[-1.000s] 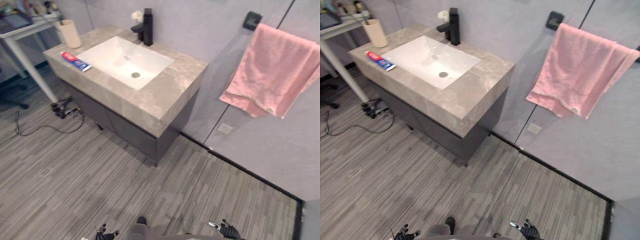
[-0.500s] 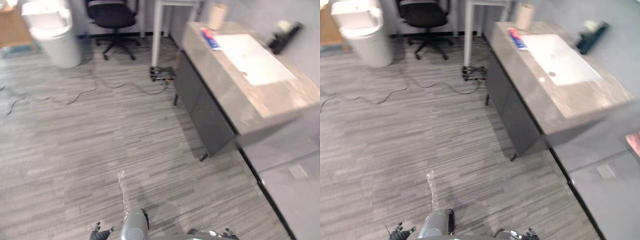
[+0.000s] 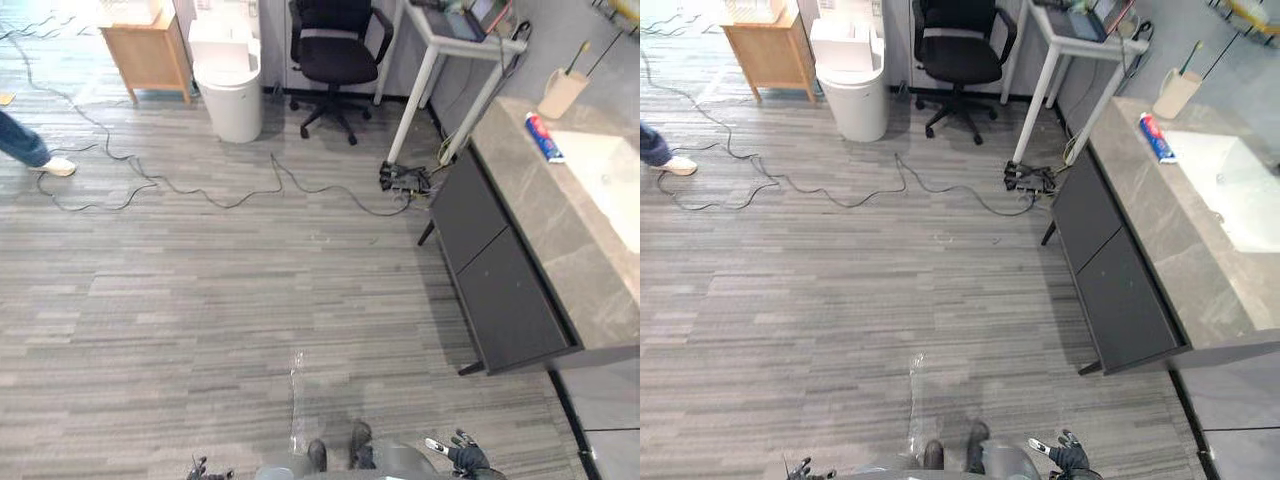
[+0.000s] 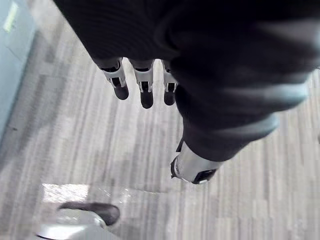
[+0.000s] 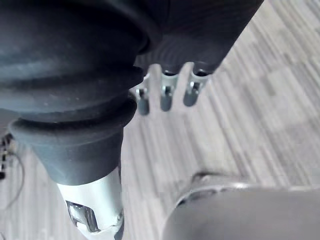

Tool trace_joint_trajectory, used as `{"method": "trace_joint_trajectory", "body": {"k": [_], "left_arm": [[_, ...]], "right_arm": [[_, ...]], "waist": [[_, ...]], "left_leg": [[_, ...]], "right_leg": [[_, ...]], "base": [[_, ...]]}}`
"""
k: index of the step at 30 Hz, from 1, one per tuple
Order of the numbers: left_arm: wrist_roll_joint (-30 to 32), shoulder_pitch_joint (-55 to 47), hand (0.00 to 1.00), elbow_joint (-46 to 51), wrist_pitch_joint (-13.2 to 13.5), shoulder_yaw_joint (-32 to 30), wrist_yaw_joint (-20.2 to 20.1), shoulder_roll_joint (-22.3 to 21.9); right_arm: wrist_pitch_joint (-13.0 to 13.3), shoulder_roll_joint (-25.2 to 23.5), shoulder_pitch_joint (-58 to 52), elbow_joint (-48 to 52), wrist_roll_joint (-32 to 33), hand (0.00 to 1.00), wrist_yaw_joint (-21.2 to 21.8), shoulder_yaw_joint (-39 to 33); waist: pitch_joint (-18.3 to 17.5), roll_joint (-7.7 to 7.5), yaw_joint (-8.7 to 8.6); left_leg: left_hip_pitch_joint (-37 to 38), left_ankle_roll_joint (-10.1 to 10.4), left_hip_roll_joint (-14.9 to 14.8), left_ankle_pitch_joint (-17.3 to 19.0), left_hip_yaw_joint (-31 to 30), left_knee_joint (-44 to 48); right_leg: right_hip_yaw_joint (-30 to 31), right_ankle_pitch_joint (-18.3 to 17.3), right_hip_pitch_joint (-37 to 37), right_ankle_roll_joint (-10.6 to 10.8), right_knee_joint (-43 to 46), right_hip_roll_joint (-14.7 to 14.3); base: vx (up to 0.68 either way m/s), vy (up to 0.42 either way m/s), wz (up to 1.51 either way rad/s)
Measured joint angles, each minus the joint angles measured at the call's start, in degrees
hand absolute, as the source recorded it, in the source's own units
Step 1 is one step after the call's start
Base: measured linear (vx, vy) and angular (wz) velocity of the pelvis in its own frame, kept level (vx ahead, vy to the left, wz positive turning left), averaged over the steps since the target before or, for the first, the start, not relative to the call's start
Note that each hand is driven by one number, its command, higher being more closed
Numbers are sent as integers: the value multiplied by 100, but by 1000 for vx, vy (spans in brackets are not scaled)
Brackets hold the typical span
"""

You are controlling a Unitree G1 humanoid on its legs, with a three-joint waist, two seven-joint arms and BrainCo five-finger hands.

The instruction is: Organize washtable

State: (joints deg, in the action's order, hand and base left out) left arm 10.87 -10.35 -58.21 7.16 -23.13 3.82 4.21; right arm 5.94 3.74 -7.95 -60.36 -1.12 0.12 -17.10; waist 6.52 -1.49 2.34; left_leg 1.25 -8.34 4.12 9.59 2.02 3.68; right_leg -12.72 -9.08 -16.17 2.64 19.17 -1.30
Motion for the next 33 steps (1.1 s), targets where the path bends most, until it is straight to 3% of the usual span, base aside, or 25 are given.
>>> {"method": "trace_joint_trajectory", "body": {"k": [3, 4, 5, 6, 7, 8, 9, 10, 11, 13, 14, 15, 16, 17, 18, 20, 23, 24, 26, 27, 28, 29, 30, 32, 33], "left_arm": [[4, 30, 0, 277, 35, -147, -12, -166], [2, 2, 0, 312, 36, -258, -11, -209], [1, -89, 0, 329, 36, -398, -10, -233], [0, -193, 0, 337, 29, -692, -6, -282], [-2, -170, 0, 342, -2, -811, -1, -289], [-2, -218, 0, 426, -29, -853, 1, -345], [-3, -271, 0, 483, -30, -837, -9, -330], [-3, -249, 0, 483, -29, -838, 1, -308], [-2, -218, 0, 483, -29, -837, 6, -305], [1, -162, 0, 546, -6, -584, 6, -298], [1, -92, 0, 590, 22, -379, 0, -269], [5, -100, 0, 598, 61, -195, 6, -222], [10, -54, 0, 502, 41, -43, 3, -193], [13, 56, 0, 472, 36, -2, 16, -168], [34, 171, 0, 541, 126, 61, 21, -145], [95, 194, 0, 558, 184, 160, 5, -36], [99, 125, 0, 338, 178, 56, 5, 5], [96, 113, 0, 243, 150, -14, 9, -24], [95, 35, 0, 132, 2, -109, 12, -66], [95, 11, 0, 121, -26, -105, 8, -67], [97, -30, 0, 115, -44, -145, 8, -52], [98, -27, 0, 100, -52, -191, 4, -50], [98, 20, 0, 88, -60, -266, 3, -24], [99, 6, 0, 153, -55, -353, -2, -48], [99, -30, 0, 160, -56, -425, -2, -33]], "right_arm": [[-66, -282, -405, -39, -8, 0, 2, -375], [-96, -294, -441, -106, -5, 0, 2, -414], [-154, -324, -479, -150, -16, 0, 3, -528], [-226, -395, -504, -133, -147, 0, 10, -620], [-243, -369, -536, -127, -183, 0, 10, -621], [-243, -261, -559, -82, -229, 0, 15, -586], [-230, -198, -506, 7, -313, 0, 20, -366], [-213, -88, -320, -21, -355, 0, 19, -201], [-207, -72, -175, -35, -360, 0, 24, -143], [-187, -77, 403, -127, -360, 0, 24, 20], [-165, -104, 664, -127, -359, 0, 23, 43], [-110, -84, 732, -116, -362, 0, 27, 145], [-4, -76, 748, -115, -373, 0, 66, 329], [9, -89, 753, -110, -385, 0, 119, 449], [31, -108, 816, -107, -420, 0, 138, 607], [21, -119, 822, -120, -476, 0, 127, 680], [27, -81, 808, -117, -635, 0, 115, 681], [28, -76, 817, -115, -634, 0, 108, 683], [5, -107, 709, -123, -628, 0, 114, 752], [18, -119, 612, -111, -587, 0, 144, 765], [33, -143, 547, 32, -520, 0, 129, 750], [38, -144, 539, 55, -553, 0, 130, 827], [46, -165, 477, 47, -563, 0, 134, 874], [40, -174, 463, 46, -556, 0, 134, 866], [27, -180, 384, 42, -550, 0, 138, 847]], "waist": [[-96, -253, -107], [-144, -259, -119], [-223, -249, -126], [-328, -306, -151], [-336, -244, -143], [-372, -151, -110], [-360, -146, 85], [-358, -199, 195], [-321, -240, 196], [-124, -400, 177], [-2, -473, 186], [-3, -413, 257], [-69, -353, 283], [-134, -430, 284], [-81, -300, 330], [-80, -334, 315], [-78, -283, 329], [-54, -207, 358], [127, -151, 297], [155, -133, 254], [177, -158, 164], [182, -192, 151], [165, -289, 152], [100, -432, 142], [23, -590, 93]], "left_leg": [[365, 215, -7, 579, 256, 275], [377, 253, -9, 740, 234, 426], [359, 484, -50, 966, 218, 726], [33, 906, -165, 1214, 476, 1957], [-219, 908, -327, 1214, 634, 2724], [-614, 991, -559, 919, 894, 3875], [-1104, 959, -902, 842, 1088, 5062], [-1476, 762, -1045, 966, 1170, 5447], [-1648, 690, -1061, 1008, 1176, 5454], [-2240, 543, -1092, 1096, 1231, 4879], [-2499, 655, -1069, 1022, 1128, 3892], [-2382, 1002, -1066, 231, 787, 2234], [-2225, 840, -1015, -1097, 988, 1466], [-2123, 827, -951, -1145, 1068, 1266], [-2082, 840, -958, -1172, 1069, 1196], [-1971, 846, -852, -1146, 1222, 1237], [-1528, 708, -728, -957, 1594, 807], [-1336, 654, -761, -735, 1646, 581], [-750, 573, -753, -506, 2041, 184], [-600, 578, -734, -469, 2114, 124], [-312, 620, -701, -415, 2358, -14], [-200, 637, -691, -401, 2478, -90], [11, 719, -652, -346, 2670, -204], [112, 910, -473, -225, 2838, -309], [161, 994, -236, -172, 2787, -317]], "right_leg": [[-113, -43, -90, -100, 266, 154], [-113, -56, -101, -153, 333, 152], [-174, 2, -96, -246, 352, 86], [-212, 165, 121, -439, 38, 50], [-258, 153, 220, -483, 25, -1], [-162, 126, 520, -547, -149, -129], [114, 61, 868, -583, -378, -213], [392, 61, 1150, -586, -597, -178], [518, 61, 1284, -586, -677, -103], [786, 59, 1614, -586, -696, 339], [849, -34, 1684, -436, -518, 657], [946, -254, 1647, -49, -381, 805], [1093, -477, 1712, 311, -396, 1007], [1142, -474, 1693, 319, -544, 1027], [1147, -276, 1636, 263, -879, 869], [1195, 284, 1552, 229, -1211, 768], [1230, 627, 1376, 418, -1204, 909], [1299, 594, 1176, 482, -855, 901], [1042, 509, 354, 627, 846, 1026], [879, 430, 245, 538, 1156, 1100], [574, 276, 86, 418, 1306, 1198], [450, 253, 63, 438, 1249, 1198], [330, 297, -28, 405, 843, 1056], [540, 745, -134, 293, 78, 777], [876, 997, -223, 80, -196, 637]], "base": [[392, -2, 82], [400, 13, 41], [606, 20, 25], [721, 16, 21], [783, 47, 3], [672, 83, -36], [800, 138, -77], [640, 134, -80], [561, 179, -76], [544, 313, -51], [462, 353, -57], [461, 396, -72], [389, 343, -56], [422, 375, -49], [315, 315, -46], [179, 196, -53], [140, 129, -103], [73, 128, -143], [3, 101, -116], [-3, 129, -77], [13, 109, -58], [21, 111, -80], [44, 48, -60], [106, 7, -68], [216, -66, -54]]}}
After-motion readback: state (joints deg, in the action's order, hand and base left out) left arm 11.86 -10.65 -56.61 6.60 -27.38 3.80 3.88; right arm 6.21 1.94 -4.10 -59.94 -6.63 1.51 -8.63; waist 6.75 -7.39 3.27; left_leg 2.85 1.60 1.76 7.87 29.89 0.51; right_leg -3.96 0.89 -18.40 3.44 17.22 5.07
